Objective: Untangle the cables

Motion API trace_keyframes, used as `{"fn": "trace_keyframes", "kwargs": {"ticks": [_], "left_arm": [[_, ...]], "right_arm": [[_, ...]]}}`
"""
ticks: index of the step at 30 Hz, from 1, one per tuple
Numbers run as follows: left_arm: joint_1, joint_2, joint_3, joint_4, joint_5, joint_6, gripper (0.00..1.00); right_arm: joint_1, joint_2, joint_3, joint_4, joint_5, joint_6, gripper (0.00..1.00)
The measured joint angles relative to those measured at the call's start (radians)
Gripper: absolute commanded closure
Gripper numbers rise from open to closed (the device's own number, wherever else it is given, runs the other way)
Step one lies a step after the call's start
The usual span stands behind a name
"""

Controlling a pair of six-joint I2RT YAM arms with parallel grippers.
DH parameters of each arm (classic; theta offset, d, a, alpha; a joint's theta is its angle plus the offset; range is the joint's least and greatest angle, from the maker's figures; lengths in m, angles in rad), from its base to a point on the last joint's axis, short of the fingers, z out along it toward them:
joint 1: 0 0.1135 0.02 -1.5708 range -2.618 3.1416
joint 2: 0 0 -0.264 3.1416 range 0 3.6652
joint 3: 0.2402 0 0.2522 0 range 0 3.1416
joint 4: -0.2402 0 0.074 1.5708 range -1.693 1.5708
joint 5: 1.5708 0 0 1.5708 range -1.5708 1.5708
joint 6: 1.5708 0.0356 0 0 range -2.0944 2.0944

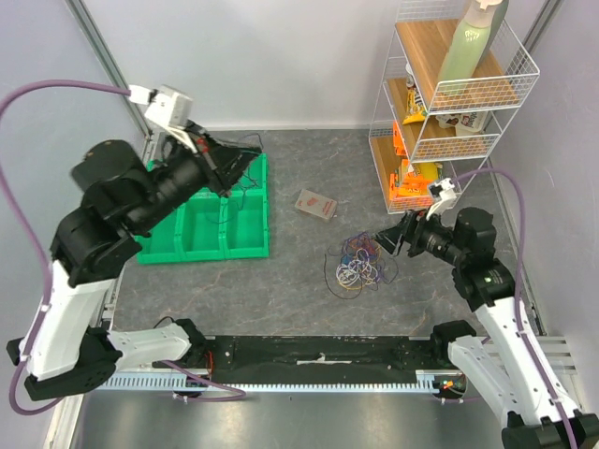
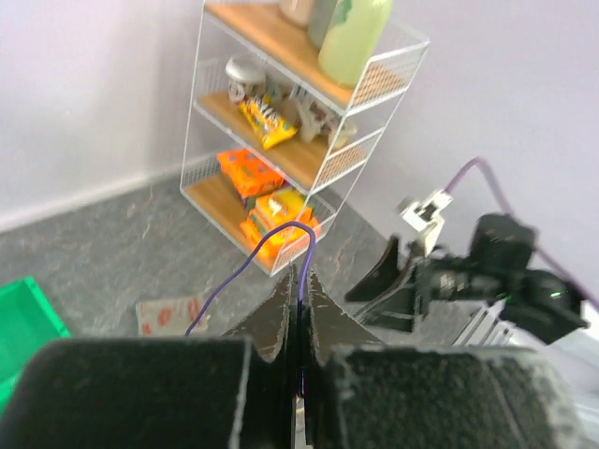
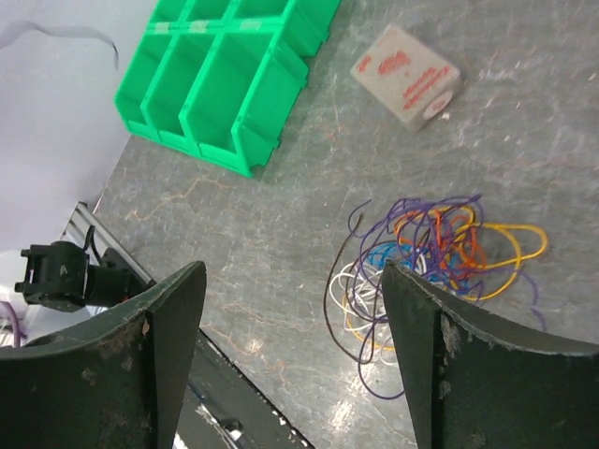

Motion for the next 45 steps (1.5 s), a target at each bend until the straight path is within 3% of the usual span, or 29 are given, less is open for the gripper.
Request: {"fn": "trace_keyframes", "kwargs": {"ticks": [5, 13, 19, 30, 39, 45], "left_arm": [[0.013, 0.013, 0.073, 0.002, -0.024, 0.019, 0.98], [0.187, 0.136, 0.022, -0.010, -0.045, 0.024, 0.99], [0.245, 0.195, -0.029, -0.024, -0.038, 0.023, 0.98], [0.304, 0.167, -0.047, -0.003, -0.042, 0.026, 0.98], [0.368, 0.116, -0.286, 0.063, -0.049, -0.003, 0.98], [0.412, 0.104, -0.404, 0.094, -0.126, -0.040, 0.98]], "right_arm": [[0.079, 0.053, -0.126, 0.132, -0.009, 0.095, 0.25], [0.292, 0.066, -0.162, 0.182, 0.079, 0.133, 0.27], [0.296, 0.052, -0.188, 0.190, 0.127, 0.146, 0.27], [0.296, 0.055, -0.227, 0.208, 0.160, 0.148, 0.28], [0.296, 0.059, -0.240, 0.227, 0.166, 0.151, 0.28], [0.296, 0.058, -0.249, 0.231, 0.167, 0.155, 0.28]]}}
